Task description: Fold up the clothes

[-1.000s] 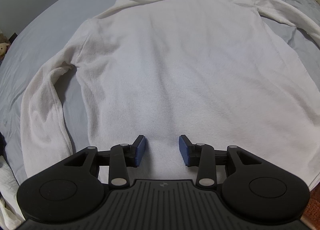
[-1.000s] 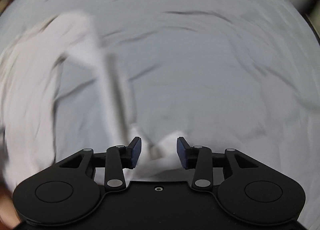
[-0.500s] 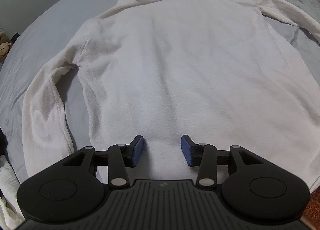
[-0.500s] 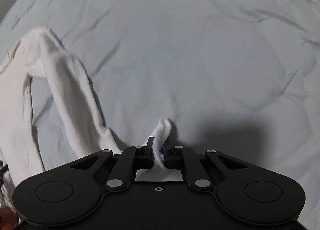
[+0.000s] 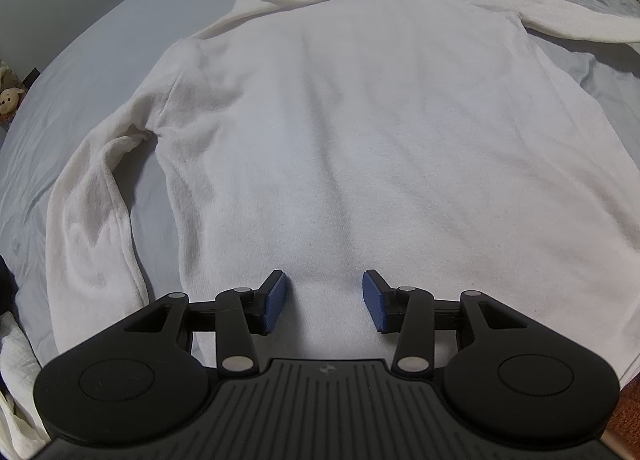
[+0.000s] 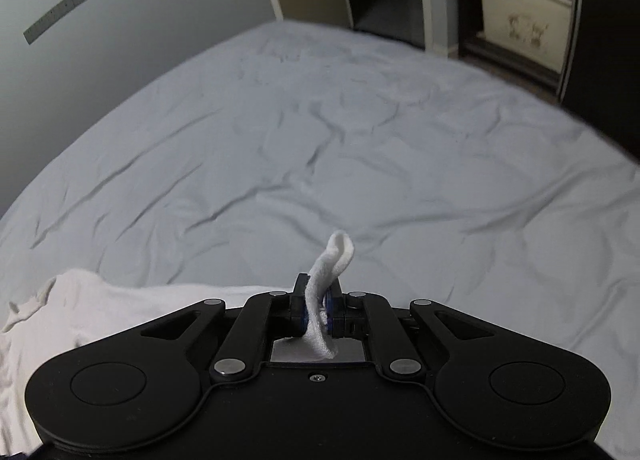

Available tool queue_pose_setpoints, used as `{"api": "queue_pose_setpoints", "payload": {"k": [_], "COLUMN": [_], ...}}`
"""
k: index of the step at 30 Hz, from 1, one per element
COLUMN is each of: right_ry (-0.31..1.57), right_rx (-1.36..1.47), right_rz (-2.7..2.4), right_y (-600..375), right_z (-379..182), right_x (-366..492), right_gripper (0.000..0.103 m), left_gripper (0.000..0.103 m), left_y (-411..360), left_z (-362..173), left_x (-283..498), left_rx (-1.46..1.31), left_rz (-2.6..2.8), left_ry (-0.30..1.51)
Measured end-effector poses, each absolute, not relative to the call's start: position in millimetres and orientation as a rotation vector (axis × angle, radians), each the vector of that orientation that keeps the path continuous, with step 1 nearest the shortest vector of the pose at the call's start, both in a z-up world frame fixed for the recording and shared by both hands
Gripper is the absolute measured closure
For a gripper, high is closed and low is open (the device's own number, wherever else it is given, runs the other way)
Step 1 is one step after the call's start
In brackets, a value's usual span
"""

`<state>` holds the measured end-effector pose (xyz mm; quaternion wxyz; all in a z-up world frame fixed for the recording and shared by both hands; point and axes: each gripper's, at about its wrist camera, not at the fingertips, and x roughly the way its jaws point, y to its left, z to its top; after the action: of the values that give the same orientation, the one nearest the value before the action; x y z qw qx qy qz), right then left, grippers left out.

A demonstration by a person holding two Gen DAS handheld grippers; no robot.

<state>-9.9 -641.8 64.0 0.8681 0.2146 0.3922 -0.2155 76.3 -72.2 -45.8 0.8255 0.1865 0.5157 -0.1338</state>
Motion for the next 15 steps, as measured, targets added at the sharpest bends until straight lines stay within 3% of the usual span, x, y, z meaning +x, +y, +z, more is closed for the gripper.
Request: {"api": "queue_pose_setpoints", "payload": {"k": [7, 9, 11, 15], "right_ry": [0.967, 1.015, 1.051, 1.052], "right_rx": [0.443, 0.461, 0.424, 0.211], "right_rz": [-0.465, -0.493, -0.544, -0.549], "right_y": [-635.9, -637.6, -637.3, -619.8], "right_z": [8.9, -7.1, -12.5, 6.6], "right_x": [-3.0, 0.0, 5.3, 17.9], "right_gripper": [0.096, 0.087, 0.061, 0.058], "left_gripper": [0.062, 0.062, 0.062, 0.062], "left_y": [-71.2, -70.1, -66.8, -49.1], "left_z": [-46.0, -43.6, -38.4, -15.1], "left_x": [78.1, 79.5, 81.7, 95.4], "left_rx": [0.384, 0.382, 0.373, 0.292], "left_rz": [-0.288, -0.295, -0.296, -0.27], "left_ry": [1.1, 1.105, 1.106, 1.079]}}
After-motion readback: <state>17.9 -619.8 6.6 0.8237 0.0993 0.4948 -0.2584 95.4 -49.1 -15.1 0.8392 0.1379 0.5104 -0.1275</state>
